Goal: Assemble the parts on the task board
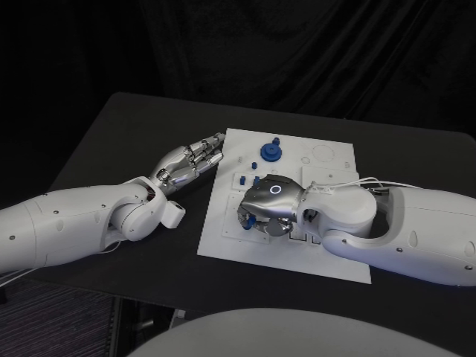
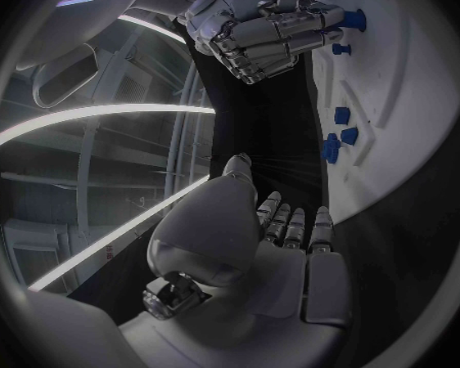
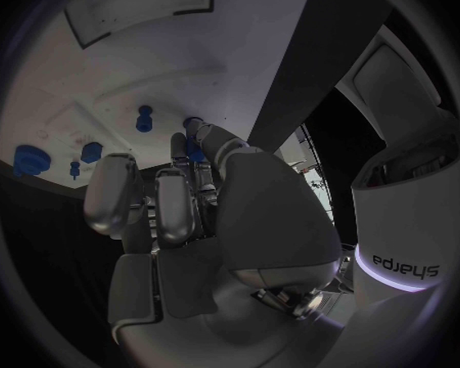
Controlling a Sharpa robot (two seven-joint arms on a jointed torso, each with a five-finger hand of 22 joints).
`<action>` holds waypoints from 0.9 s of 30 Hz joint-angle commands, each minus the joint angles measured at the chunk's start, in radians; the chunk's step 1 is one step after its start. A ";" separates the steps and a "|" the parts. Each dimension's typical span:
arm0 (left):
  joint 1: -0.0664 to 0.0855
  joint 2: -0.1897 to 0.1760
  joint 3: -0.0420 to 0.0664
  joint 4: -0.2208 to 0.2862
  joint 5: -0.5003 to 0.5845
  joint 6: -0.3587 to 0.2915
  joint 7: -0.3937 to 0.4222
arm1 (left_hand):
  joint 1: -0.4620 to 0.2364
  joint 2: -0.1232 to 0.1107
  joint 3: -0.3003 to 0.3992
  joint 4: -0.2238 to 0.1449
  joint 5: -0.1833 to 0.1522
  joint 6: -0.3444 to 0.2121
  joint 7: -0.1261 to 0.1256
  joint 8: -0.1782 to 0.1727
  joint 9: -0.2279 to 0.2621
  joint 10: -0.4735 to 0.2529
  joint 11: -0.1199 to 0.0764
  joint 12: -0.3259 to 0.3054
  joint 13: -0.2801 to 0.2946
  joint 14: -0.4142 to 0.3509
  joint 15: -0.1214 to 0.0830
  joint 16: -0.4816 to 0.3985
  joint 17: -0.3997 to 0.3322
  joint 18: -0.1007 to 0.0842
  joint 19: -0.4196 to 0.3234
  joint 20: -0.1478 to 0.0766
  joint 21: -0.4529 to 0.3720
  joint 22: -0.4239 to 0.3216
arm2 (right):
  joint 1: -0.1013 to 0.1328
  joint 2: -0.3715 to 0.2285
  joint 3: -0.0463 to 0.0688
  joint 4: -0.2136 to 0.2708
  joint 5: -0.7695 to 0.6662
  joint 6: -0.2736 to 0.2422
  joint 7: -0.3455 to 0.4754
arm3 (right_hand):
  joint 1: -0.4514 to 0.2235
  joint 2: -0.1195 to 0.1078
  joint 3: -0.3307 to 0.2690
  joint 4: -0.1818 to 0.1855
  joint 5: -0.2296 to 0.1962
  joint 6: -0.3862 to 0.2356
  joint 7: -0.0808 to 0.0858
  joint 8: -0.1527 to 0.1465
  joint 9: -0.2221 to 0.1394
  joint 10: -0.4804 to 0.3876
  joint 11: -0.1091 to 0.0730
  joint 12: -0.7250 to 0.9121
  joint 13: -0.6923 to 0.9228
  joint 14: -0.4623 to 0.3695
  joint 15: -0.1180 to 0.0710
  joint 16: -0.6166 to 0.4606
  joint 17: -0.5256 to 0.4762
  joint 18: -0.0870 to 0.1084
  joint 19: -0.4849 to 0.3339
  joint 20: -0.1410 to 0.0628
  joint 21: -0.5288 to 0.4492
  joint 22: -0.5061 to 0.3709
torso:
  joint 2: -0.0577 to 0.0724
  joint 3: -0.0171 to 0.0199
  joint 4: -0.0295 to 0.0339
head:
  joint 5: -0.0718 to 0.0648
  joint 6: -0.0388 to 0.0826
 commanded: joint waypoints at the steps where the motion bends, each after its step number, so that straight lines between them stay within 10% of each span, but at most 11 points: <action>1: -0.002 0.002 0.001 0.001 -0.002 0.014 0.078 | 0.001 0.007 0.008 0.000 0.007 -0.002 0.007 0.004 0.001 0.002 0.008 -0.001 -0.001 0.000 0.009 -0.004 -0.001 0.015 -0.001 0.006 -0.006 -0.001 | -0.002 -0.001 -0.001 -0.002 -0.017 0.033 -0.028 | -0.008 0.003 0.001 -0.004 0.001 0.018 0.028 0.003 0.003 -0.005 -0.002 0.001 0.002 0.011 -0.005 -0.007 -0.001 0.012 -0.008 0.001 -0.004 0.155 | 0.000 -0.0003 0.0000 | 0.001 0.000; 5: -0.002 0.003 0.001 0.001 -0.002 0.015 0.078 | 0.001 0.007 0.008 0.000 0.007 -0.003 0.007 0.004 0.001 0.002 0.009 -0.001 -0.001 0.000 0.010 -0.004 -0.001 0.016 -0.001 0.007 -0.006 -0.001 | -0.002 0.000 -0.001 -0.003 -0.017 0.033 -0.022 | -0.017 0.001 0.008 -0.004 -0.015 -0.045 0.033 -0.039 -0.006 -0.017 0.004 -0.008 0.004 0.010 0.001 -0.009 -0.004 0.012 -0.011 0.005 -0.008 0.154 | 0.000 -0.0006 -0.0006 | 0.001 0.000; 13: -0.002 0.003 0.001 0.000 -0.002 0.016 0.077 | 0.002 0.007 0.009 -0.001 0.007 -0.003 0.007 0.004 0.001 0.002 0.009 -0.001 -0.001 0.000 0.010 -0.004 -0.001 0.016 -0.001 0.008 -0.006 -0.001 | -0.002 0.000 -0.001 -0.006 -0.017 0.016 0.012 | -0.091 -0.040 -0.002 0.043 -0.130 -0.269 -0.025 -0.185 -0.086 -0.131 0.039 -0.085 -0.026 0.002 0.019 -0.017 -0.017 0.013 -0.016 0.023 -0.021 0.150 | 0.000 -0.0004 -0.0005 | 0.000 0.000; 19: -0.003 0.004 0.001 -0.002 -0.002 0.016 0.076 | 0.003 0.007 0.009 -0.001 0.008 -0.004 0.008 0.003 0.001 0.001 0.009 -0.002 -0.001 0.000 0.011 -0.004 -0.001 0.016 -0.001 0.009 -0.006 -0.001 | -0.002 -0.005 -0.001 -0.008 -0.014 -0.012 0.028 | -0.104 -0.046 -0.084 0.088 -0.215 -0.515 -0.062 -0.195 -0.210 -0.175 0.048 -0.118 -0.042 -0.002 0.022 -0.022 -0.024 0.014 -0.016 0.026 -0.027 0.150 | 0.000 -0.0001 -0.0011 | 0.001 0.000; 27: -0.003 0.003 0.001 -0.003 -0.002 0.016 0.077 | 0.003 0.007 0.009 -0.002 0.009 -0.004 0.008 0.003 0.000 0.001 0.010 -0.002 -0.001 0.000 0.011 -0.004 -0.001 0.016 -0.001 0.010 -0.006 -0.001 | -0.002 -0.024 -0.001 -0.010 0.023 -0.068 0.046 | -0.084 -0.044 -0.122 0.118 -0.229 -0.513 -0.057 -0.192 -0.231 -0.179 0.049 -0.117 -0.042 -0.007 0.028 -0.026 -0.032 0.016 -0.022 0.032 -0.043 0.146 | -0.001 -0.0002 -0.0015 | 0.002 0.000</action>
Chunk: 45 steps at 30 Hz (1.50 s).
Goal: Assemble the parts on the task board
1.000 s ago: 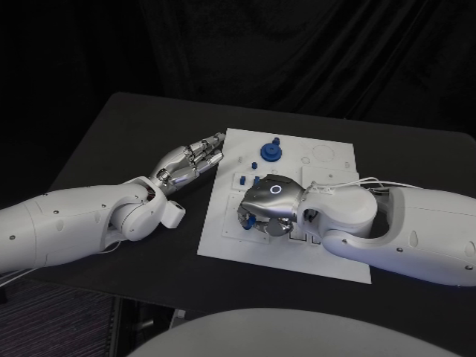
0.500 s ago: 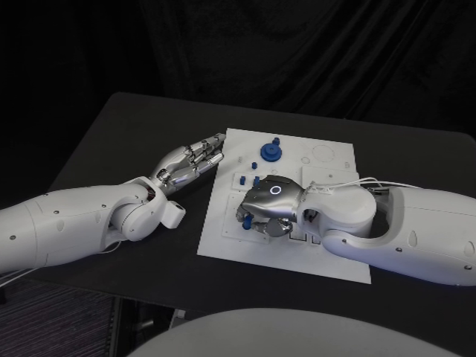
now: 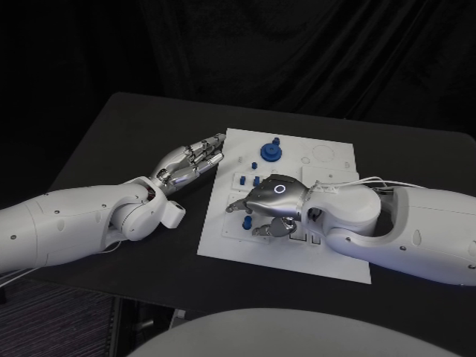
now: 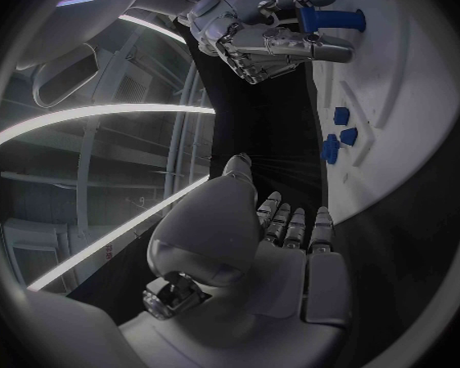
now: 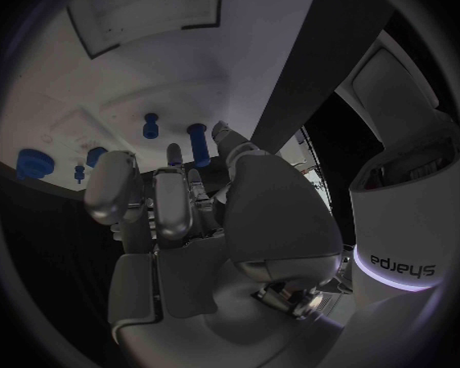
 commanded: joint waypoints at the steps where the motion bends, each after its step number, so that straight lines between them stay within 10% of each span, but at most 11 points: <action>1: -0.002 0.001 0.001 0.000 -0.002 0.012 0.077 | 0.003 0.007 0.007 0.001 0.005 -0.001 0.005 0.003 0.000 -0.002 0.006 -0.002 -0.001 0.000 0.004 -0.004 -0.001 0.016 0.003 0.006 -0.006 -0.001 | -0.002 -0.011 0.000 0.003 0.021 -0.069 0.020 | 0.010 -0.004 -0.005 0.000 -0.006 0.002 0.001 -0.003 -0.002 -0.002 0.001 -0.002 0.000 0.001 0.006 -0.004 -0.001 0.016 0.001 0.009 -0.004 0.147 | -0.001 0.0001 -0.0003 | 0.000 0.000; 8: -0.004 0.000 0.001 0.001 -0.002 0.009 0.079 | 0.004 0.007 0.007 0.001 0.006 0.001 0.005 0.004 0.001 -0.002 0.006 -0.001 -0.001 0.000 0.005 -0.004 -0.001 0.016 0.003 0.007 -0.006 -0.001 | 0.015 -0.087 0.003 0.048 0.085 -0.271 0.037 | 0.038 -0.010 -0.029 0.036 -0.002 -0.024 0.002 -0.008 -0.033 0.006 -0.001 0.011 0.004 0.000 0.005 -0.002 0.000 0.016 0.004 0.009 -0.001 0.148 | -0.001 0.0007 0.0007 | 0.000 0.000; 12: -0.004 -0.003 0.001 0.003 -0.002 0.003 0.082 | 0.004 0.007 0.007 0.000 0.006 0.002 0.005 0.004 0.001 -0.002 0.006 0.000 -0.001 0.000 0.004 -0.004 -0.001 0.016 0.003 0.007 -0.006 -0.001 | 0.055 -0.152 0.003 0.081 0.155 -0.384 0.044 | 0.085 -0.011 -0.029 0.061 0.041 -0.050 0.034 -0.009 -0.056 0.005 0.001 0.031 0.010 -0.002 0.015 -0.001 0.000 0.016 0.001 0.014 -0.007 0.148 | -0.001 0.0007 0.0008 | -0.004 0.000; 16: -0.004 -0.008 0.001 0.004 -0.002 -0.001 0.086 | -0.066 0.028 -0.019 0.010 -0.039 0.007 0.002 0.005 0.002 -0.002 0.004 0.005 -0.001 0.000 0.000 -0.004 -0.001 0.022 0.003 0.007 -0.006 -0.001 | 0.103 -0.238 0.003 0.113 0.227 -0.422 0.032 | 0.107 0.010 -0.020 0.072 0.061 0.088 0.060 0.018 -0.031 0.038 -0.005 0.086 0.030 -0.004 0.014 0.002 0.000 0.017 0.001 0.017 -0.006 0.148 | 0.000 0.0006 0.0011 | -0.009 0.000; 17: -0.004 -0.009 0.001 0.005 -0.002 -0.002 0.087 | -0.082 0.034 -0.024 0.011 -0.054 0.008 -0.001 0.005 0.002 -0.003 0.004 0.005 -0.001 0.000 0.000 -0.004 -0.001 0.022 0.003 0.007 -0.006 -0.001 | 0.109 -0.257 0.002 0.119 0.247 -0.420 0.028 | 0.133 0.019 -0.010 0.054 0.079 0.210 0.087 0.055 -0.004 0.117 -0.029 0.168 0.071 -0.007 -0.004 0.001 -0.001 0.019 -0.001 0.007 -0.007 0.148 | -0.001 0.0007 0.0007 | -0.011 0.000; 21: -0.004 -0.010 0.001 0.006 -0.002 -0.005 0.089 | -0.113 0.040 -0.035 0.010 -0.077 0.003 -0.010 0.004 0.001 -0.004 0.005 0.006 -0.001 0.000 -0.001 -0.004 -0.001 0.024 0.003 0.008 -0.006 -0.001 | 0.126 -0.335 0.001 0.139 0.323 -0.379 -0.005 | 0.132 0.026 -0.027 0.039 0.085 0.331 0.087 0.094 0.013 0.057 -0.076 0.683 0.468 -0.006 -0.043 -0.003 -0.003 0.016 -0.002 -0.035 -0.008 0.148 | 0.000 0.0001 0.0016 | -0.019 0.000; 23: -0.004 -0.011 0.001 0.007 -0.002 -0.004 0.089 | -0.111 0.041 -0.035 0.009 -0.071 0.002 -0.011 0.004 0.001 -0.004 0.004 0.007 -0.001 0.000 -0.002 -0.004 -0.001 0.024 0.003 0.008 -0.006 -0.001 | 0.127 -0.371 0.000 0.147 0.345 -0.337 -0.031 | 0.109 0.039 -0.032 0.055 0.085 0.398 0.081 0.132 0.034 0.254 -0.086 1.046 0.889 -0.007 -0.049 -0.007 -0.008 0.018 -0.003 -0.039 -0.017 0.146 | 0.000 0.0003 0.0016 | -0.024 0.000; 26: -0.004 -0.011 0.001 0.006 -0.002 -0.001 0.089 | -0.111 0.041 -0.035 0.008 -0.069 0.002 -0.011 0.004 0.001 -0.004 0.003 0.006 -0.001 0.000 -0.002 -0.004 -0.001 0.024 0.003 0.008 -0.006 -0.001 | 0.118 -0.412 0.000 0.161 0.362 -0.287 -0.072 | 0.079 0.049 -0.042 0.079 0.084 0.407 0.077 0.146 0.045 0.371 -0.091 1.183 1.073 -0.001 -0.056 0.000 0.003 0.016 0.001 -0.040 -0.012 0.148 | 0.000 0.0000 0.0009 | -0.031 0.000; 27: -0.004 -0.011 0.001 0.006 -0.002 -0.001 0.088 | -0.111 0.042 -0.035 0.009 -0.069 0.003 -0.010 0.004 0.001 -0.004 0.003 0.006 -0.001 0.000 -0.002 -0.004 -0.001 0.024 0.003 0.008 -0.006 -0.001 | 0.112 -0.426 0.000 0.168 0.366 -0.271 -0.088 | 0.049 0.054 -0.056 0.097 0.077 0.430 0.065 0.166 0.058 0.529 -0.097 1.280 1.241 0.050 -0.064 0.085 0.127 -0.005 0.049 -0.046 0.109 0.178 | 0.000 0.0000 0.0012 | -0.037 0.000; 34: -0.004 -0.011 0.001 0.003 -0.002 0.004 0.087 | -0.111 0.046 -0.033 0.009 -0.068 0.005 -0.004 0.005 0.001 -0.004 0.002 0.005 -0.001 0.000 -0.002 -0.004 -0.001 0.025 0.003 0.010 -0.006 -0.001 | 0.052 -0.512 -0.001 0.220 0.366 -0.197 -0.224 | -0.098 0.080 -0.123 0.172 0.074 0.411 0.061 0.189 0.096 0.667 -0.109 1.350 1.397 0.079 -0.072 0.160 0.244 -0.027 0.095 -0.062 0.238 0.208 | -0.003 -0.0028 -0.0028 | -0.049 0.000; 45: -0.005 -0.014 0.001 0.002 -0.002 0.005 0.085 | -0.106 0.049 -0.030 0.008 -0.058 0.006 -0.003 0.005 0.001 -0.004 0.003 0.006 -0.001 0.000 -0.001 -0.004 -0.001 0.027 0.003 0.011 -0.006 -0.001 | 0.005 -0.560 -0.001 0.255 0.272 -0.088 -0.416 | -0.272 0.107 -0.174 0.174 0.080 0.380 0.041 0.338 0.263 0.667 -0.113 1.350 1.397 0.090 -0.084 0.199 0.303 -0.041 0.113 -0.072 0.320 0.226 | -0.004 -0.0026 -0.0027 | -0.060 0.000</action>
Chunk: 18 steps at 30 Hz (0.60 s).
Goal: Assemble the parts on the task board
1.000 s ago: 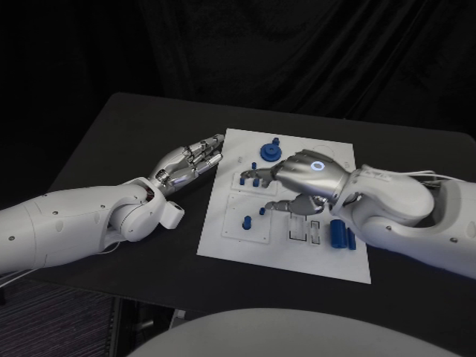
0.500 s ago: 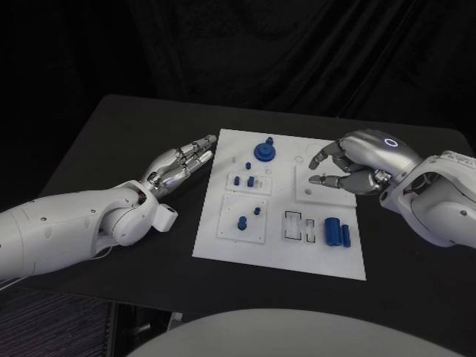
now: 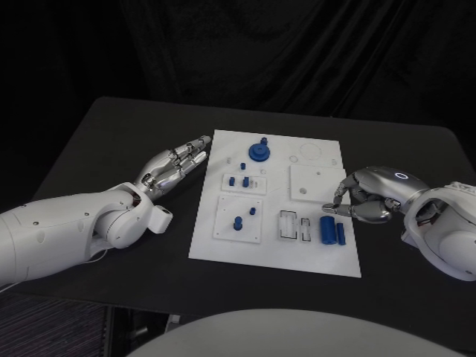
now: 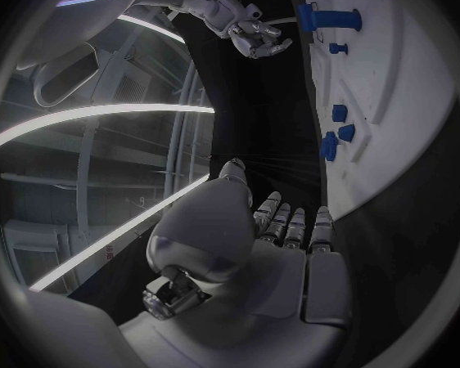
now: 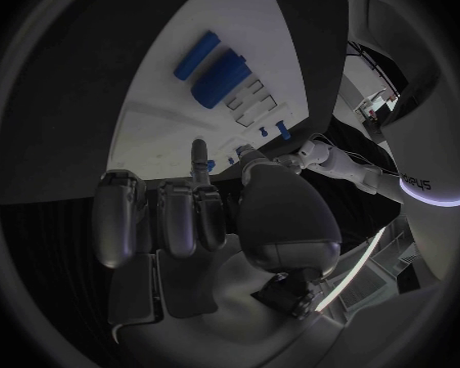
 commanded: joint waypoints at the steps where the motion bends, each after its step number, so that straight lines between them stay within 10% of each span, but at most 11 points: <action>1: -0.002 -0.001 0.001 0.001 -0.002 0.008 0.084 | 0.002 0.009 0.003 -0.002 0.008 0.003 0.003 0.005 0.001 -0.004 0.003 0.007 -0.001 0.000 -0.001 -0.004 -0.002 0.011 -0.001 0.008 -0.006 -0.001 | -0.008 0.000 0.000 0.015 -0.059 0.072 -0.133 | -0.017 -0.003 -0.002 -0.001 0.008 -0.009 -0.002 0.043 0.047 0.104 0.000 0.003 0.263 0.084 -0.011 0.013 0.143 -0.009 0.068 -0.012 0.020 0.228 | 0.000 0.0001 0.0001 | -0.003 0.000; 9: -0.003 -0.002 0.001 0.001 -0.002 0.009 0.083 | 0.008 0.009 0.005 -0.003 0.014 0.003 0.003 0.005 0.001 -0.004 0.003 0.007 -0.001 0.000 -0.001 -0.004 -0.002 0.011 -0.001 0.009 -0.006 -0.001 | -0.015 0.009 0.000 0.024 -0.078 0.106 -0.177 | -0.073 -0.019 0.017 0.003 -0.016 -0.054 -0.016 0.185 0.228 0.104 -0.011 0.003 0.263 0.089 -0.027 0.031 0.174 -0.015 0.074 -0.027 0.052 0.235 | 0.000 0.0004 0.0007 | -0.008 0.000; 18: -0.004 -0.003 0.001 0.002 -0.002 0.010 0.078 | 0.014 0.009 0.007 -0.004 0.018 0.004 0.006 0.005 0.001 -0.005 0.003 0.007 -0.001 0.000 -0.001 -0.004 -0.002 0.012 -0.001 0.010 -0.006 -0.001 | -0.039 0.020 0.000 0.025 -0.084 0.139 -0.220 | -0.168 -0.025 0.026 0.005 -0.071 -0.044 -0.014 0.179 0.256 0.104 -0.009 0.003 0.263 0.086 -0.028 0.026 0.161 -0.013 0.069 -0.027 0.047 0.233 | 0.000 0.0001 0.0010 | -0.010 0.000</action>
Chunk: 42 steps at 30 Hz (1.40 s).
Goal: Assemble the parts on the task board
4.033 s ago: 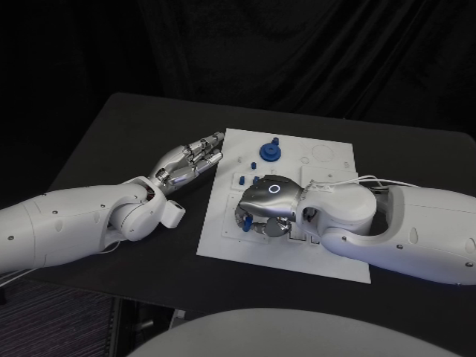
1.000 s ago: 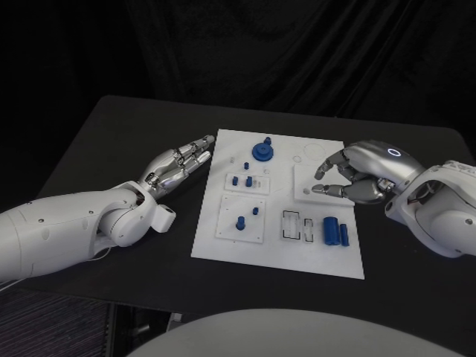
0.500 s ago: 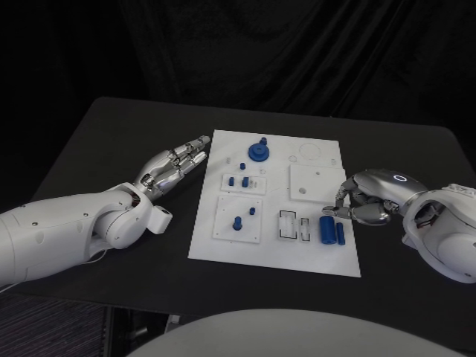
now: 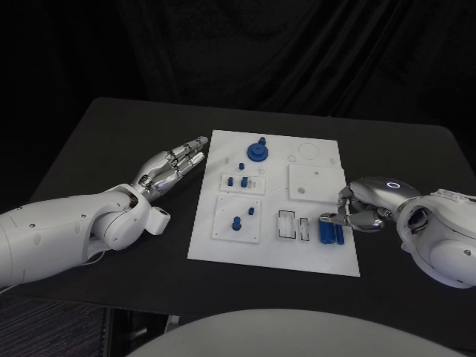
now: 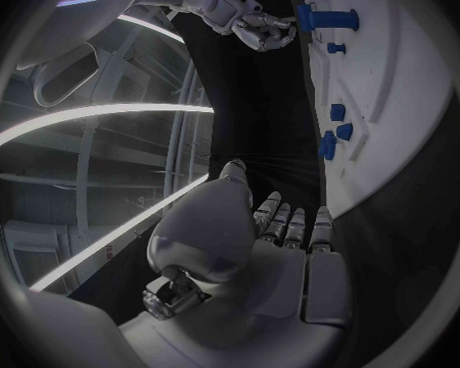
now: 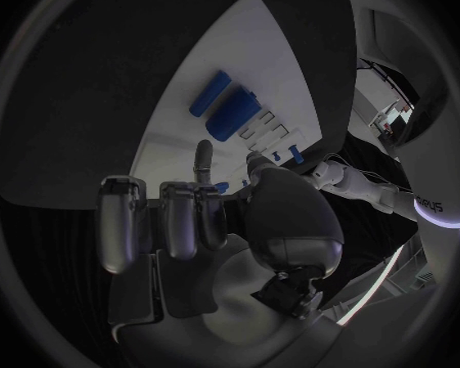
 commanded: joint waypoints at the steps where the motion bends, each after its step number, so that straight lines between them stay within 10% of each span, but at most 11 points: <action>1: -0.002 0.001 0.001 0.003 -0.002 0.009 0.078 | 0.008 0.002 0.005 -0.002 0.005 0.004 0.007 0.005 0.001 -0.005 0.004 0.003 -0.001 0.000 0.000 -0.004 -0.001 0.012 -0.001 0.010 -0.006 -0.001 | -0.011 0.003 0.000 0.003 -0.023 0.042 -0.067 | -0.009 0.000 0.004 0.000 -0.005 0.004 0.003 -0.007 -0.002 0.106 -0.004 0.003 0.263 0.086 -0.006 0.000 0.161 -0.015 0.069 -0.006 -0.006 0.233 | -0.001 -0.0007 0.0006 | -0.002 0.000; 42: -0.005 0.005 0.001 -0.004 -0.002 0.026 0.057 | 0.032 -0.002 0.014 -0.004 0.018 0.011 0.015 0.006 0.002 -0.005 0.010 0.003 -0.001 0.000 0.005 -0.004 -0.001 0.014 0.000 0.016 -0.005 0.000 | -0.043 0.066 0.000 -0.041 -0.048 0.052 -0.051 | 0.031 0.005 0.045 -0.006 0.022 0.074 0.000 -0.102 -0.032 0.106 -0.007 0.003 0.263 0.082 -0.008 -0.009 0.139 -0.012 0.063 -0.007 -0.015 0.229 | -0.001 -0.0006 0.0003 | 0.002 0.000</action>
